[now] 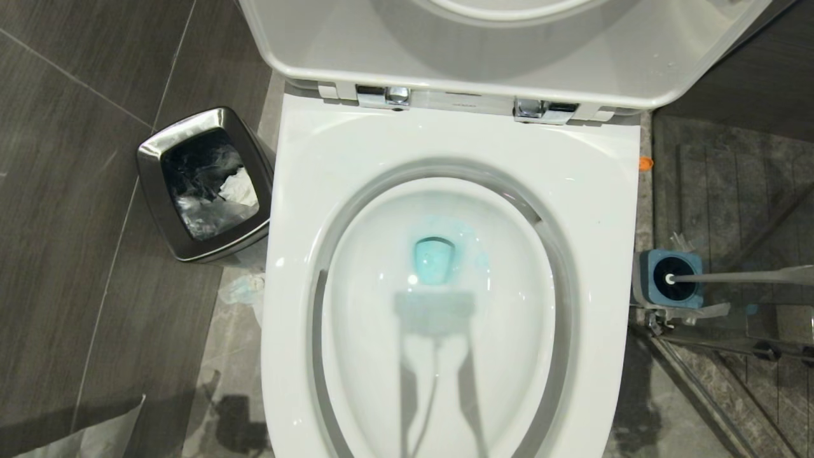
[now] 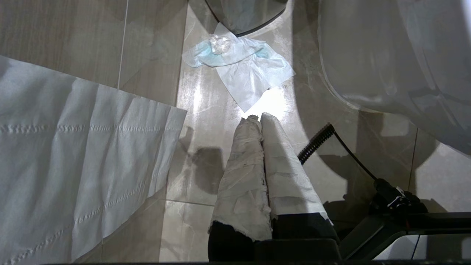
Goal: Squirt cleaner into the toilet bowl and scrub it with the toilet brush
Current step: Scrub the toilet bowl
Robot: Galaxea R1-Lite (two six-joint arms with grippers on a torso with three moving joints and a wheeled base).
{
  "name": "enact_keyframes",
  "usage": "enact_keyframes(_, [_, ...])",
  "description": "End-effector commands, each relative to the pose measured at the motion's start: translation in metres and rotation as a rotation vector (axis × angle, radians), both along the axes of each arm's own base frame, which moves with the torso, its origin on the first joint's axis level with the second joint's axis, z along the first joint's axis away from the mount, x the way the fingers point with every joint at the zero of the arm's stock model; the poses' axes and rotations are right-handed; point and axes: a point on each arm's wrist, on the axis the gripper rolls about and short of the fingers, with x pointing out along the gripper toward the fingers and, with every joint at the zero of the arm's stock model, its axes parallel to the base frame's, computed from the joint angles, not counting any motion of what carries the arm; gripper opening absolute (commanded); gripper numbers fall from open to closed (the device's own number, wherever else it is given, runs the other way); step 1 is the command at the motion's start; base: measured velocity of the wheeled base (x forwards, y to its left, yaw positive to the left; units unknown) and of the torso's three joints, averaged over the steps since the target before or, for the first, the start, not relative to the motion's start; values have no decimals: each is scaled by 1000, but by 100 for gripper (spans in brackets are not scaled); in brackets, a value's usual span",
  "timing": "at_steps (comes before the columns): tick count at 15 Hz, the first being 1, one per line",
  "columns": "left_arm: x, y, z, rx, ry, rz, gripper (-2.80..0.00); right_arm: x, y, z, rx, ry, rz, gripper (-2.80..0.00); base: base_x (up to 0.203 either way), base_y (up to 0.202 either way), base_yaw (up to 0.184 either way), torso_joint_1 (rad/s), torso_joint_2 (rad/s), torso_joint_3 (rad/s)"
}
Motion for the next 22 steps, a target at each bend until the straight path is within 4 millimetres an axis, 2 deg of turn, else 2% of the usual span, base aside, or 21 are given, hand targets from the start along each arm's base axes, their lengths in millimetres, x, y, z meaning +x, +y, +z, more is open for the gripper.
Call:
enact_keyframes(1, [0, 0, 0, -1, 0, 0, -280, 40, -5, 1, -41, -70, -52, -280, 0, 0, 0, 0, 0, 0])
enact_keyframes(6, [0, 0, 0, 0, 0, 0, -280, 71, -14, -17, -127, -74, -117, -280, 0, 0, 0, 0, 0, 0])
enact_keyframes(8, [0, 0, 0, 0, 0, 0, -280, 77, -15, -24, -131, -40, -132, -280, 0, 0, 0, 0, 0, 0])
enact_keyframes(11, [0, 0, 0, -1, 0, 0, -280, 76, -15, -62, -126, 29, -116, -280, 0, 0, 0, 0, 0, 0])
enact_keyframes(13, [0, 0, 0, 0, 0, 1, -280, 73, -13, -83, -137, -9, -66, -280, 0, 0, 0, 0, 0, 0])
enact_keyframes(15, [0, 0, 0, -1, 0, 0, -280, 75, -12, -83, -159, -53, -17, -280, 0, 0, 0, 0, 0, 0])
enact_keyframes(21, [0, 0, 0, 0, 0, 0, -280, 81, -15, -83, -173, -45, -43, -280, 0, 0, 0, 0, 0, 0])
enact_keyframes(22, [0, 0, 0, 0, 0, 0, -280, 82, -15, -82, -175, -51, -53, 0, 0, 0, 0, 0, 0, 0])
